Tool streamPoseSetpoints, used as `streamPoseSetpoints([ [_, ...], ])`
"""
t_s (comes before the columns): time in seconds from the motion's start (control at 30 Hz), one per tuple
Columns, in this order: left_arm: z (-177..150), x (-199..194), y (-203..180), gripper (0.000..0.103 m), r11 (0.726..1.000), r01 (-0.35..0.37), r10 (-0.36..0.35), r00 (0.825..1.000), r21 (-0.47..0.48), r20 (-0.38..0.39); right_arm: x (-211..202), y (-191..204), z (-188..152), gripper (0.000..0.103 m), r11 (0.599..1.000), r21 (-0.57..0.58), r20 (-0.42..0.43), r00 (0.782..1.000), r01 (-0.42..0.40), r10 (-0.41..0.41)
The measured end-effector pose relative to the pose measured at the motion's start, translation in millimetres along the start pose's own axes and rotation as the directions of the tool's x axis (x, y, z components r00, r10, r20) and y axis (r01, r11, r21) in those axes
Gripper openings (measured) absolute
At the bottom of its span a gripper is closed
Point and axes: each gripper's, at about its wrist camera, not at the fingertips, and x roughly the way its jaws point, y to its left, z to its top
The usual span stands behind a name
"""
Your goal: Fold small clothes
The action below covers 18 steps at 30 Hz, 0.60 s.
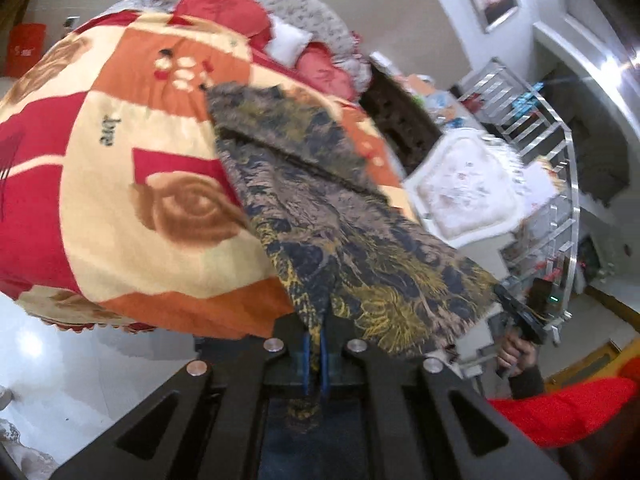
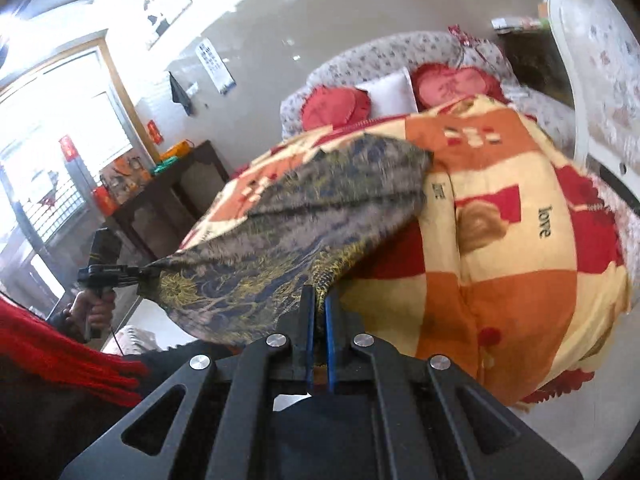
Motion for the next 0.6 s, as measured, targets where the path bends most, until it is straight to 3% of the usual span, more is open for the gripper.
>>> streamPoseSetpoints([
  [0.13, 0.9, -25.5, -22.5, 0.003, 0.995, 0.093, -0.094, 0.995, 0.045, 0.022, -28.9, 0.8, 7.7, 0.02, 1.0, 0.02, 0.058, 0.998, -0.019, 0.018],
  [0.27, 13.0, -14.7, -31.2, 0.003, 0.993, 0.111, -0.114, 0.992, 0.045, 0.054, -48.2, -4.9, 20.7, 0.02, 0.998, 0.051, 0.125, 0.992, -0.041, 0.035],
  [0.33, 23.3, 3.0, -20.1, 0.003, 0.997, 0.08, -0.079, 0.994, -0.01, 0.074, -38.8, -15.4, 25.2, 0.02, 0.997, 0.073, 0.13, 0.991, -0.028, 0.018],
  [0.4, 40.0, 24.5, -9.7, 0.003, 0.998, 0.002, 0.003, 0.996, -0.062, 0.086, -19.2, -29.7, 31.9, 0.02, 0.993, 0.119, 0.118, 0.993, -0.019, 0.004],
  [0.5, 78.3, 55.7, -2.4, 0.003, 0.993, -0.085, 0.097, 0.985, -0.087, 0.139, 17.8, -44.1, 53.5, 0.02, 0.994, 0.112, 0.096, 0.995, 0.016, -0.027],
  [0.6, 117.9, 79.2, 5.3, 0.003, 0.987, -0.118, 0.138, 0.971, -0.113, 0.195, 53.6, -61.6, 84.6, 0.02, 0.99, 0.125, 0.111, 0.991, 0.067, -0.081],
])
